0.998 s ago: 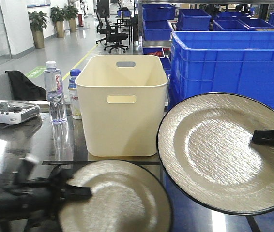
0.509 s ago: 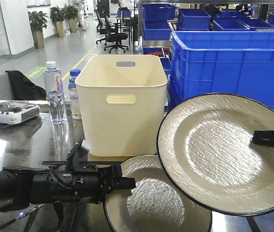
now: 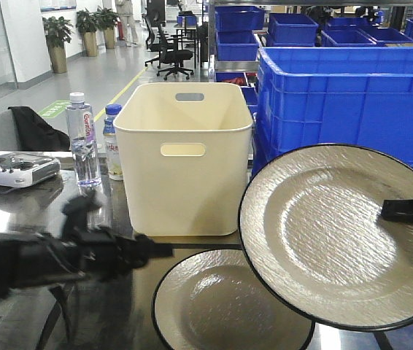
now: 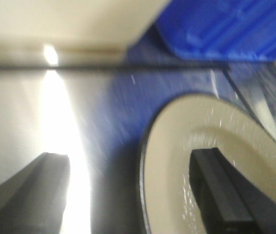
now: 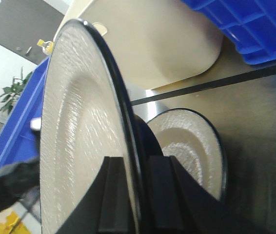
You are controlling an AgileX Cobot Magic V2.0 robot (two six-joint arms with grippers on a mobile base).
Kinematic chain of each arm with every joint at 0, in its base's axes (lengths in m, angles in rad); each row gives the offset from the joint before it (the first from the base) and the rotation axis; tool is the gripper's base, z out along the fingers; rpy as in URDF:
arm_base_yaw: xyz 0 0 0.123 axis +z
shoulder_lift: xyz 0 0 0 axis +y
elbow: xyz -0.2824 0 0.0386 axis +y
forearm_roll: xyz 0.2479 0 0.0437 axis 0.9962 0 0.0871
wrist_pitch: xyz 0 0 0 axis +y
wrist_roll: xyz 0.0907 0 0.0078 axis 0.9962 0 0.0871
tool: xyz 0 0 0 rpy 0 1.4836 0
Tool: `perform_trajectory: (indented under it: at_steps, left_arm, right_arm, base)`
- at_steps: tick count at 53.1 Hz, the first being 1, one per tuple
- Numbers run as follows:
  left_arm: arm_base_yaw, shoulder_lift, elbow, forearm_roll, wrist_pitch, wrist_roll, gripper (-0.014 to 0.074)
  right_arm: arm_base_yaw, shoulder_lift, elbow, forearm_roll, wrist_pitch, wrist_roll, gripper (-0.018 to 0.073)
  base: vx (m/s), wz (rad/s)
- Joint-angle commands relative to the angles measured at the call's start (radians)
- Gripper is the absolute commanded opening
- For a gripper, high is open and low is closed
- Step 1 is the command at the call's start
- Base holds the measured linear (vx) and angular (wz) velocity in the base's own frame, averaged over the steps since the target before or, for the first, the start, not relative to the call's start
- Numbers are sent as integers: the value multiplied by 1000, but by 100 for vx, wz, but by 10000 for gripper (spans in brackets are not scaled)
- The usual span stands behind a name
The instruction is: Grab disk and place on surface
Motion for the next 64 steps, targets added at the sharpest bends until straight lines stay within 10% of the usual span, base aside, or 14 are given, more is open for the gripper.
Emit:
perform_trajectory:
  at_steps: [1,12,28,49,64]
  left_arm:
    - [46,-152,-36,69,43,9,490]
    - [102,-356,-36,340,69,-99,-12]
    - [108,-489,-32,494,97,-213,-8]
    - [108,-493,-32,494,138,-262,-8]
    - [108,-493,-32,666,152,-351,-5]
  right_arm:
    - [7,-32,-36,82,-62,14,-9]
    - [186,48,-36,18,-211,37,-9]
    - [442,172,-36,17,-437,-63,89]
    - [443,179,-36,-103,-601,-360,643]
    - [380,34,-36,-469,-785,-351,569]
  base:
    - [0,0]
    - [0,0]
    - [0,0]
    - [0,0]
    - [0,0]
